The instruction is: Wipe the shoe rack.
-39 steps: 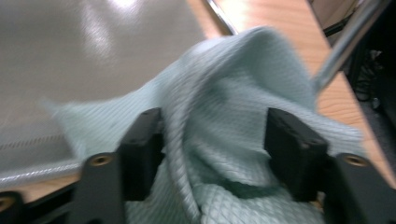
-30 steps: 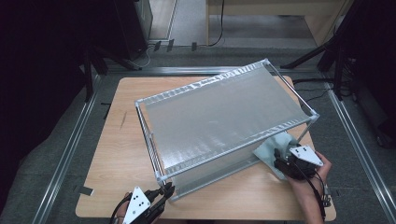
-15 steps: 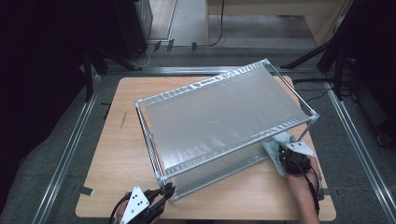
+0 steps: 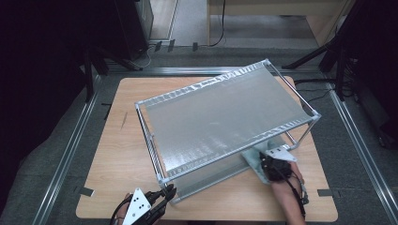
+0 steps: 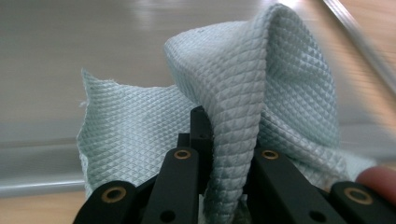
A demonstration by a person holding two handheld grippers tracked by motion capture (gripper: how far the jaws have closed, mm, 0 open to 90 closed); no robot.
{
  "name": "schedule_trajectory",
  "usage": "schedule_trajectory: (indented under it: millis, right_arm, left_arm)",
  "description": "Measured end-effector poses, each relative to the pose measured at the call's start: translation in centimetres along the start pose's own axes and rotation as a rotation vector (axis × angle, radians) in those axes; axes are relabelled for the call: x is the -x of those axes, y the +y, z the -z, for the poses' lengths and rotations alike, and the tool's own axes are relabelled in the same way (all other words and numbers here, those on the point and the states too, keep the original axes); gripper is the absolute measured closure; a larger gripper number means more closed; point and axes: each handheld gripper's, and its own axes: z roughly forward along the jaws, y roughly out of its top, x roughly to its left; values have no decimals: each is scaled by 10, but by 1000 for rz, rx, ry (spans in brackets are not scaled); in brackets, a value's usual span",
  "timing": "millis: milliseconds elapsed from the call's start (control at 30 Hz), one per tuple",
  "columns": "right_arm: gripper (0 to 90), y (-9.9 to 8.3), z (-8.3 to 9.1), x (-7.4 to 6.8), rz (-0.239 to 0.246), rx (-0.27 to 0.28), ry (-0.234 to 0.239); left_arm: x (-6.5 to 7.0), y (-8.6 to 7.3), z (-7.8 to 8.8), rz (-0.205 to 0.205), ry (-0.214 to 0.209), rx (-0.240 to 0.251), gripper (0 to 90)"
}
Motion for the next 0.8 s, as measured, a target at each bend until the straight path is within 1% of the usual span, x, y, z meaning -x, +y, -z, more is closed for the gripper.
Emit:
schedule_trajectory:
  millis: [100, 133, 167, 200, 233, 267, 300, 367, 433, 533, 600, 667, 700, 767, 800]
  right_arm:
    - [846, 2, 0, -34, 31, -3, 64]
    - [845, 2, 0, -43, 50, -5, 79]
    - [844, 2, 0, -60, 82, -6, 99]
    - [844, 2, 0, -60, 82, -6, 99]
    - [843, 3, -1, -72, 109, -3, 117]
    - [841, 3, 0, -90, 133, -2, 150]
    - [839, 3, 0, -102, 150, 1, 166]
    - [839, 3, 1, -121, 167, 5, 200]
    - [838, 2, 3, -139, 171, 7, 242]
    - [837, -1, 7, -165, 202, 14, 297]
    - [830, -2, 10, -179, 223, 20, 328]
    - [826, -3, 13, -190, 235, 22, 365]
    - [826, -3, 14, -193, 239, 22, 382]
    - [831, -3, 15, -196, 262, 27, 377]
    - [835, -3, 14, -194, 259, 26, 380]
  left_arm:
    - [0, 0, 0, -1, 4, -1, 809]
    - [0, 0, 0, 0, 6, -1, 809]
    - [0, 1, 0, 4, 7, -3, 809]
    - [0, 1, 0, 4, 7, -3, 808]
    - [0, 2, 0, 10, 7, -7, 808]
    - [0, 2, 0, 10, 8, -9, 807]
    - [0, 2, 0, 11, 7, -9, 807]
    - [-1, 2, 0, 15, 2, -11, 806]
    - [-1, 3, -1, 11, 4, -15, 807]
    - [1, 3, -2, 8, 5, -13, 809]
    - [1, 3, -2, 8, 5, -13, 809]
    - [1, 4, -2, 6, 8, -13, 809]
    - [2, 4, -2, 6, 9, -12, 810]
    - [2, 3, -2, 6, 11, -11, 811]
    - [1, 3, -2, 7, 10, -11, 810]
